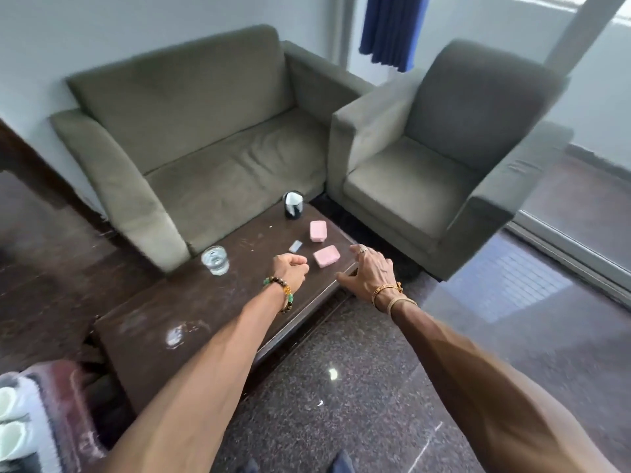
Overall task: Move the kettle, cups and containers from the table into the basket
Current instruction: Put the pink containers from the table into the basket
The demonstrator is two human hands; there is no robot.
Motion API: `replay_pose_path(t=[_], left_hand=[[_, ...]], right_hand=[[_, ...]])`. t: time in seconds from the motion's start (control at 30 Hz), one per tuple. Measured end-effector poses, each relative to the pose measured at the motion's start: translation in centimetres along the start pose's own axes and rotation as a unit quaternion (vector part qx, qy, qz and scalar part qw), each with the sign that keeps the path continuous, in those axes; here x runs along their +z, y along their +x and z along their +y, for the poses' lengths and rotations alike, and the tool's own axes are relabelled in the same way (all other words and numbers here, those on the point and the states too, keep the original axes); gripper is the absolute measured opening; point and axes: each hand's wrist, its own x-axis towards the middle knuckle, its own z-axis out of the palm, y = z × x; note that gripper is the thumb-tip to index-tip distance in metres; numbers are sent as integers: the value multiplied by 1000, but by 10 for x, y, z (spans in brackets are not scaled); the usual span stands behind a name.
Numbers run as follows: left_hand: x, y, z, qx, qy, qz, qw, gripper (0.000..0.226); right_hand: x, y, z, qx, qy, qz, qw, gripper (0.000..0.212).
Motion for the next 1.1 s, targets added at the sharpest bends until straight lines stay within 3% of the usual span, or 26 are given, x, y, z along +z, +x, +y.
replay_pose_path(t=[0.23, 0.5, 0.93, 1.1], left_hand=[[87, 28, 51, 31, 16, -50, 998, 16], [145, 103, 52, -35, 24, -141, 989, 13], [143, 217, 110, -28, 11, -106, 994, 11], [147, 253, 101, -61, 7, -80, 995, 10]], right_hand=[[-48, 33, 66, 78, 36, 61, 994, 70], [-38, 77, 107, 119, 16, -16, 993, 71], [-40, 216, 83, 113, 48, -19, 992, 71], [-12, 259, 85, 90, 47, -70, 992, 72]])
